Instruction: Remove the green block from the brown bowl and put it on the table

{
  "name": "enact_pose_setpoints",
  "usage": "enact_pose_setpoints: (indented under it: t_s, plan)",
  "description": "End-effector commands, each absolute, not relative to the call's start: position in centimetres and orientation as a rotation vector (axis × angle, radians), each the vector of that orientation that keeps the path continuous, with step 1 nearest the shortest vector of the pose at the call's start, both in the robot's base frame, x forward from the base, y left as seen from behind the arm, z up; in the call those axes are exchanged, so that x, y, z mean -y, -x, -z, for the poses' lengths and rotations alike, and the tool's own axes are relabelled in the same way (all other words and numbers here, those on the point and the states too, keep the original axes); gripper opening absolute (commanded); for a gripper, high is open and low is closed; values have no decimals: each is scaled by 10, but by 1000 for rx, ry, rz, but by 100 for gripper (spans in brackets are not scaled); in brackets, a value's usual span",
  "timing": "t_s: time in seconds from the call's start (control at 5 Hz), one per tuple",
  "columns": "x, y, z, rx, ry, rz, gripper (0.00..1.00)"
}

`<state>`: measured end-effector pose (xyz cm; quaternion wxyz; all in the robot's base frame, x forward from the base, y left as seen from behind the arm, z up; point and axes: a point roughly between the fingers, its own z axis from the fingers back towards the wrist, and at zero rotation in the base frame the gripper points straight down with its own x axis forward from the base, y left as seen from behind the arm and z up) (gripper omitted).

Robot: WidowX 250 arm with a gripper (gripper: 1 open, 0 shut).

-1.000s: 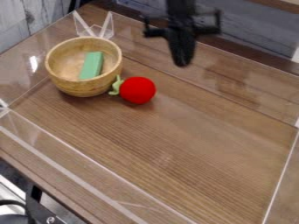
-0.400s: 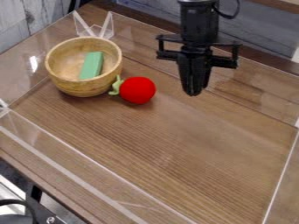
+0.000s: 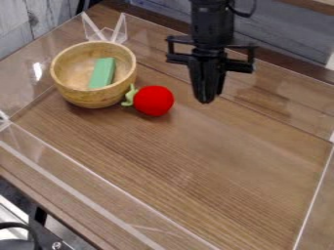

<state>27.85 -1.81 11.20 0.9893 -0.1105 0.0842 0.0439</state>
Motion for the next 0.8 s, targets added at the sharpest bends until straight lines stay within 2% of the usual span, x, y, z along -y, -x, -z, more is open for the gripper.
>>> enact_pose_setpoints:
  t_s: [0.0,0.2,0.6]
  plan:
    - [19,-279,-125,-98,220,-83,0]
    - [25,-276,-115,-98,221,-83,0]
    - [7,-275,-96,-113,209,33,0]
